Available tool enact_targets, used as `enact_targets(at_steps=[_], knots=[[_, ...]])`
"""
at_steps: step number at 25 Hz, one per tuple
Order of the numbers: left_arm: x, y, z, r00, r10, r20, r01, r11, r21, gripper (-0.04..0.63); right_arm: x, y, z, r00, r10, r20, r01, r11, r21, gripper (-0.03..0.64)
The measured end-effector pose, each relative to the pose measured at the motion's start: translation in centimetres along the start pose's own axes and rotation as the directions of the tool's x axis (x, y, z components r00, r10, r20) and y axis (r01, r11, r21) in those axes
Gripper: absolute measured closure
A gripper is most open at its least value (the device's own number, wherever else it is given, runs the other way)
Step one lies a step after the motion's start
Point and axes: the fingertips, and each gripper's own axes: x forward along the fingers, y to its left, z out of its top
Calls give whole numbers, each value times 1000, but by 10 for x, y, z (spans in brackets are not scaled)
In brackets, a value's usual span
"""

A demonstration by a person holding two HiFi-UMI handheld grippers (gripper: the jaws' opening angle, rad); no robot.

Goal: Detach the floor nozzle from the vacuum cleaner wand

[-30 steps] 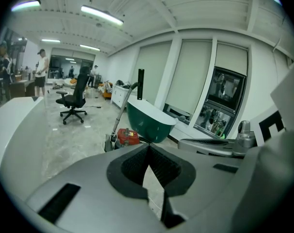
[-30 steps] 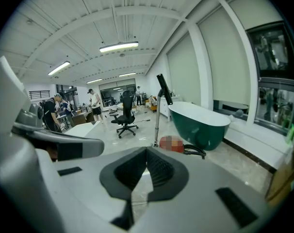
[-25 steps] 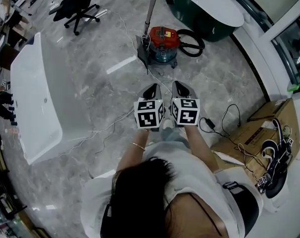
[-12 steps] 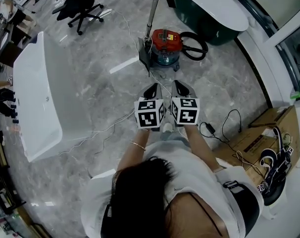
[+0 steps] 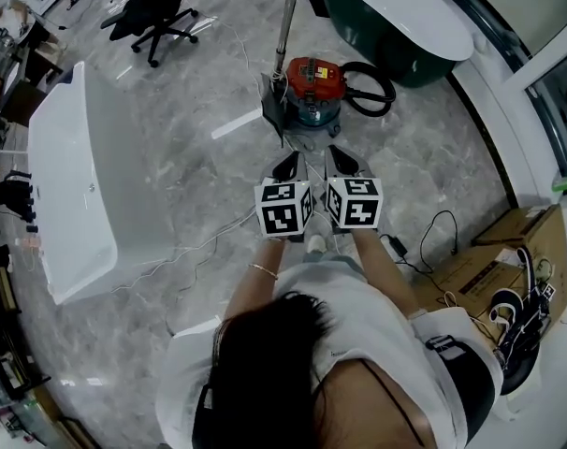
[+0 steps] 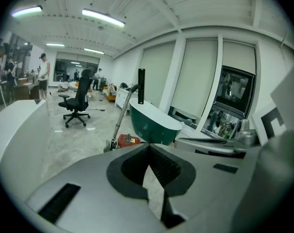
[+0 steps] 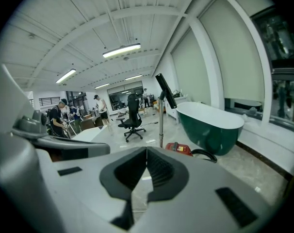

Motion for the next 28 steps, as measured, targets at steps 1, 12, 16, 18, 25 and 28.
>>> enact_targets(at_steps=[1, 12, 16, 18, 25, 28], knots=[[2, -2, 1, 1000, -2, 1, 2, 1000, 2, 592, 1, -2, 1, 1000, 1, -1, -1, 1000, 0, 603], [9, 2, 4, 999, 50, 9, -50, 999, -7, 592, 3, -25, 3, 1000, -29, -10, 29, 1000, 10, 603], [12, 1, 6, 999, 51, 7, -51, 999, -7, 592, 4, -27, 1, 999, -29, -18, 29, 1000, 3, 603], [14, -4, 7, 999, 46, 6, -46, 999, -8, 592, 4, -29, 2, 999, -29, -20, 29, 1000, -5, 603], [16, -13, 5, 999, 41, -2, -41, 999, -6, 592, -6, -31, 1, 999, -45, -25, 44, 998, -52, 603], [21, -18, 6, 999, 35, 0, -35, 999, -6, 592, -8, -35, 0, 998, -49, -26, 48, 996, -69, 603]])
